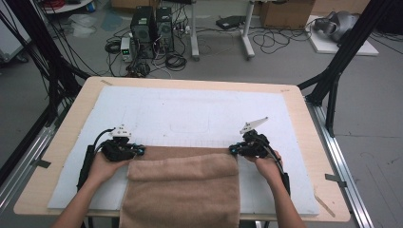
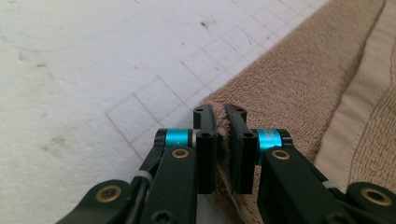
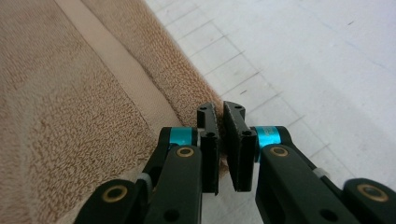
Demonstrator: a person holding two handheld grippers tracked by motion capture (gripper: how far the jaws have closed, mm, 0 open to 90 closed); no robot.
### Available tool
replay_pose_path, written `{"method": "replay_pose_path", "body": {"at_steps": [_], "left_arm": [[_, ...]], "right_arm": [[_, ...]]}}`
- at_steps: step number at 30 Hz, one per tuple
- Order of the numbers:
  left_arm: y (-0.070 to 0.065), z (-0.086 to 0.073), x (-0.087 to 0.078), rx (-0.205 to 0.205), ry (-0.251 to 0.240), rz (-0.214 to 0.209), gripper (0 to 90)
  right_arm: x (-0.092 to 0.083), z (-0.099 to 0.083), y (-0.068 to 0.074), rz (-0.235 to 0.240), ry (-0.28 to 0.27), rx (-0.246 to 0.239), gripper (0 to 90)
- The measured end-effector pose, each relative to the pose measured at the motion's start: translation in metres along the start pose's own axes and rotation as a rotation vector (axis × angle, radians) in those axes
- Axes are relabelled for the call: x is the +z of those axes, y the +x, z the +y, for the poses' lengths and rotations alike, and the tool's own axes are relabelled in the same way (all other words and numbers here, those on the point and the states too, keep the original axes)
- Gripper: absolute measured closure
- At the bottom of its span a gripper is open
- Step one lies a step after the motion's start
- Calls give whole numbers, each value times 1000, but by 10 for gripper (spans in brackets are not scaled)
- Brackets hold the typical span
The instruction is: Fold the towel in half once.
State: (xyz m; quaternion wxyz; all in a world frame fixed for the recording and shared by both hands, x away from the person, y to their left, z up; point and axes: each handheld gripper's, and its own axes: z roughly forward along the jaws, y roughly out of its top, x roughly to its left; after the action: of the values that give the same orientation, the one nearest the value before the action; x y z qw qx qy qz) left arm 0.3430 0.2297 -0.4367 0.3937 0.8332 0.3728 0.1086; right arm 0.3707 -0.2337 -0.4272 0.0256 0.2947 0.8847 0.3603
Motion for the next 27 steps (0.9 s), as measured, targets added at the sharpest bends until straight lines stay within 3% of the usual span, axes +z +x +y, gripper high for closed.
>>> {"method": "replay_pose_path", "body": {"at_steps": [4,10,16,20,23,25,27], "left_arm": [[-2,7,0,12,-15,41,840],[3,26,-4,3,-84,99,842],[16,65,0,-8,-106,158,848],[21,98,-5,2,-137,191,850],[24,115,-10,2,-168,220,848],[27,115,-7,-13,-155,211,815],[30,110,-2,-25,-100,219,693]], "right_arm": [[-5,9,0,-36,-10,-19,850],[-11,24,-8,-76,-18,-16,850],[-22,48,-24,-138,-62,-24,851],[-33,68,-41,-188,-62,2,851],[-47,85,-45,-215,-100,-1,851],[-50,90,-46,-221,-103,-2,839],[-47,88,-49,-217,-102,17,712]]}}
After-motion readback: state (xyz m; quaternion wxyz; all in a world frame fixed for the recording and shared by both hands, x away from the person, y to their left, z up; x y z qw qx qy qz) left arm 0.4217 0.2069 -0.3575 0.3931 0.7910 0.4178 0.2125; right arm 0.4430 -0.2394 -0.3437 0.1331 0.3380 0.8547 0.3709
